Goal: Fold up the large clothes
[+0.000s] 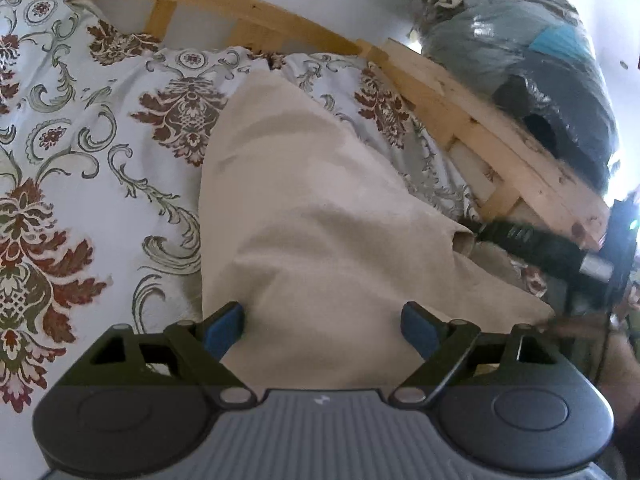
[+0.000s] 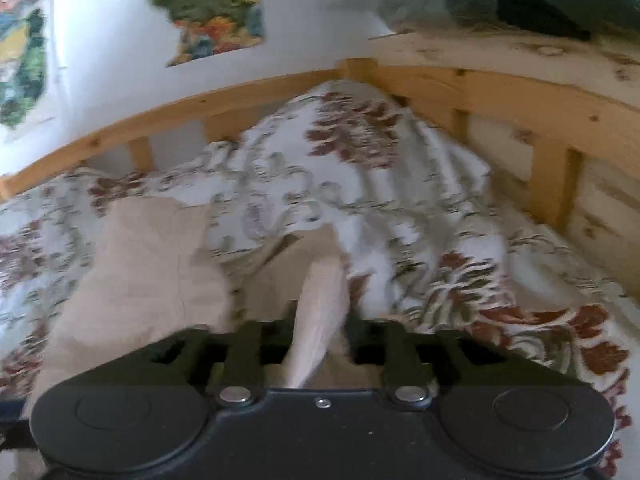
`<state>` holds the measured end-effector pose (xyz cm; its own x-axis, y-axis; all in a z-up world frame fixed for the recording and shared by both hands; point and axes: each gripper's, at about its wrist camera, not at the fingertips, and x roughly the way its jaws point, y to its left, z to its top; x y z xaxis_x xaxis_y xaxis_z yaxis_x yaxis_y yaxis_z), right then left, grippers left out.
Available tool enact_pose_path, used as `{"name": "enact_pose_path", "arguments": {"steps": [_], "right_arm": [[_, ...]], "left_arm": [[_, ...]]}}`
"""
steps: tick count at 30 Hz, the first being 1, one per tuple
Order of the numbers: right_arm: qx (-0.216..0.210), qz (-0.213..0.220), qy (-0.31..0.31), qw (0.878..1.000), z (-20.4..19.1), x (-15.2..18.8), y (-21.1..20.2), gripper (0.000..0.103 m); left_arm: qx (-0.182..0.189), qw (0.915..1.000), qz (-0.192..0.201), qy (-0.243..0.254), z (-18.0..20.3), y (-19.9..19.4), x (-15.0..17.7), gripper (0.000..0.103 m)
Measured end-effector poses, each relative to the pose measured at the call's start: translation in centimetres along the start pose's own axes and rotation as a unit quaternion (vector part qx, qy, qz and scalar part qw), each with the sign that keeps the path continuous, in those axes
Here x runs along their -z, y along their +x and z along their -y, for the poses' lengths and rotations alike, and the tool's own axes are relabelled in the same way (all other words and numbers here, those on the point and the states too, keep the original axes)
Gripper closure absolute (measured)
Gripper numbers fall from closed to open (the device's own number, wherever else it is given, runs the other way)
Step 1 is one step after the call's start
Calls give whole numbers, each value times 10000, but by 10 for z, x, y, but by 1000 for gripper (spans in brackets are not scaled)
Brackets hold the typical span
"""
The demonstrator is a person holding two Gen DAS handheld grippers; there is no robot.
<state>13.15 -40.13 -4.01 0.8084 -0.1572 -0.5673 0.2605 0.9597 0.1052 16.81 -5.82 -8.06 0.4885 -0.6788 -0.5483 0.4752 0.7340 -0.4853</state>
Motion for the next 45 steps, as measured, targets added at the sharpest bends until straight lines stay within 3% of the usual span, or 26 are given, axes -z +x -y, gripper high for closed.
{"name": "enact_pose_path", "arguments": {"steps": [3,5,7,9,11,12,13,14,15,20,23,25,29,33,36,39,42,45], "right_arm": [[-14,450,601,9972,14,-10,-11,48],[-480,688,1213,9891,28,-15,-21,43],[-1207,581,1557,9787,34,-17,-18,30],[-1646,190,1604,9730,27,-17,-6,28],[-1609,-226,1313,9779,11,-14,7,32],[-1541,-444,1110,9808,2,-12,14,44],[-1539,-604,949,9817,-4,-9,17,69],[-1616,-727,811,9808,-10,-7,20,85],[-1677,-786,680,9804,-15,-5,18,94],[-1272,-606,-310,9895,-31,-4,-26,97],[-682,-680,-1033,9900,-37,4,-48,103],[-266,-862,-1599,9830,-42,18,-56,103],[-247,-1149,-1794,9767,-45,28,-47,103],[-149,-1456,-1662,9752,-47,33,-21,103],[-208,-862,-1240,9883,-37,26,-32,97],[-175,219,-1157,9929,-37,18,-43,73],[-454,741,-1173,9893,-47,6,-31,73],[-869,877,-1466,9815,-68,-6,-7,73]], "left_arm": [[-31,9999,4,110,2,1,3,13],[-19,9999,8,103,2,1,4,13],[-12,10000,5,95,1,1,4,13],[-18,9999,8,101,1,1,5,13],[-36,9999,5,155,2,2,6,13],[-32,9998,15,177,2,1,6,13],[-17,9998,19,185,2,1,6,13],[-2,9998,14,186,2,1,6,12],[41,9998,13,177,1,0,6,12],[391,9990,174,-147,-7,-16,0,14],[515,9963,466,-501,-11,-30,-6,14],[367,9967,442,-569,-12,-28,-10,14],[-346,9983,-255,-382,-11,-1,-5,18],[-292,9981,-303,-452,-14,5,-1,17],[-391,9979,-308,-410,-14,5,0,15],[-427,9976,-337,-429,-14,9,0,15],[-468,9975,-349,-391,-11,9,0,14],[-504,9974,-346,-388,-11,9,1,14]]}}
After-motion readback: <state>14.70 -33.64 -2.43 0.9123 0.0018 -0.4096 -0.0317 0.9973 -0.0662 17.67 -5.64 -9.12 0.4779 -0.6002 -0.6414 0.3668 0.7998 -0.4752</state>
